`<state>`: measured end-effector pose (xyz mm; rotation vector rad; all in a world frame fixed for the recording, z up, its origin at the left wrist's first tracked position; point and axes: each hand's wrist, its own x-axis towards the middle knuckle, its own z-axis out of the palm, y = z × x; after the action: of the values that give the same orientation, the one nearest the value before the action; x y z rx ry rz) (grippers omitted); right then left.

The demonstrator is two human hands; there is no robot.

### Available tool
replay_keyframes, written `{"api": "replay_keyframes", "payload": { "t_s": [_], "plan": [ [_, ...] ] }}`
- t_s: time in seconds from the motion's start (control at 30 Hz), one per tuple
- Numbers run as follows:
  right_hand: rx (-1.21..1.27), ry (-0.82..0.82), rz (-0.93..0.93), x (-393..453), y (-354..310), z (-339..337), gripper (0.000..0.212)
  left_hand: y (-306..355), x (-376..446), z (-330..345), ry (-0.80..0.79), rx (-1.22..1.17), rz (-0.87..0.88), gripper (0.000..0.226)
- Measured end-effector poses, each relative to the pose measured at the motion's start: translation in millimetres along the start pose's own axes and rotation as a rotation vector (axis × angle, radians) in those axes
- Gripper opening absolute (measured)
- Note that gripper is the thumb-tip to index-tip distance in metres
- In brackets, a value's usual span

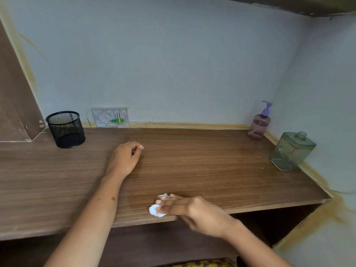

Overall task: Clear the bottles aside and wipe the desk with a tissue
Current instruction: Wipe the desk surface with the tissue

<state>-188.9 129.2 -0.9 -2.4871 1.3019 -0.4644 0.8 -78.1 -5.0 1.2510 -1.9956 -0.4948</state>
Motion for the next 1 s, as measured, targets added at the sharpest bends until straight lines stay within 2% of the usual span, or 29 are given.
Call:
{"api": "replay_keyframes", "payload": {
  "t_s": [0.17, 0.27, 0.37, 0.47, 0.53, 0.63, 0.73, 0.8, 0.87, 1.0],
  "plan": [
    [0.003, 0.146, 0.288, -70, 40, -46, 0.054, -2, 1, 1, -0.015, 0.004, 0.013, 0.02],
    [-0.161, 0.315, 0.608, -118, 70, -68, 0.056, 0, 2, 3, -0.006, 0.009, 0.034, 0.021],
    [-0.266, 0.405, 1.005, -141, 81, -77, 0.047, 0, 2, 4, 0.002, 0.016, 0.032, 0.021],
    [-0.337, 0.429, 1.198, -123, 69, -64, 0.048, 0, 2, 4, -0.001, 0.022, 0.031, 0.02],
    [-0.362, 0.483, 1.146, -99, 58, -49, 0.049, -2, 3, 4, -0.006, 0.023, 0.031, 0.02],
    [-0.279, 0.511, 0.881, -58, 40, -27, 0.051, -4, 4, 5, -0.009, 0.011, 0.034, 0.02],
    [-0.134, 0.347, 0.54, -20, 10, -4, 0.059, -4, 4, 5, -0.014, 0.018, 0.027, 0.02],
    [-0.075, 0.232, 0.39, -7, -7, 4, 0.057, -3, 3, 5, -0.016, 0.022, 0.023, 0.02],
    [-0.069, 0.198, 0.361, -7, -7, 5, 0.059, -3, 2, 4, -0.017, 0.024, 0.017, 0.02],
    [-0.122, 0.279, 0.482, -29, 16, -10, 0.059, -4, 3, 4, -0.027, 0.032, 0.013, 0.021]
  ]
}}
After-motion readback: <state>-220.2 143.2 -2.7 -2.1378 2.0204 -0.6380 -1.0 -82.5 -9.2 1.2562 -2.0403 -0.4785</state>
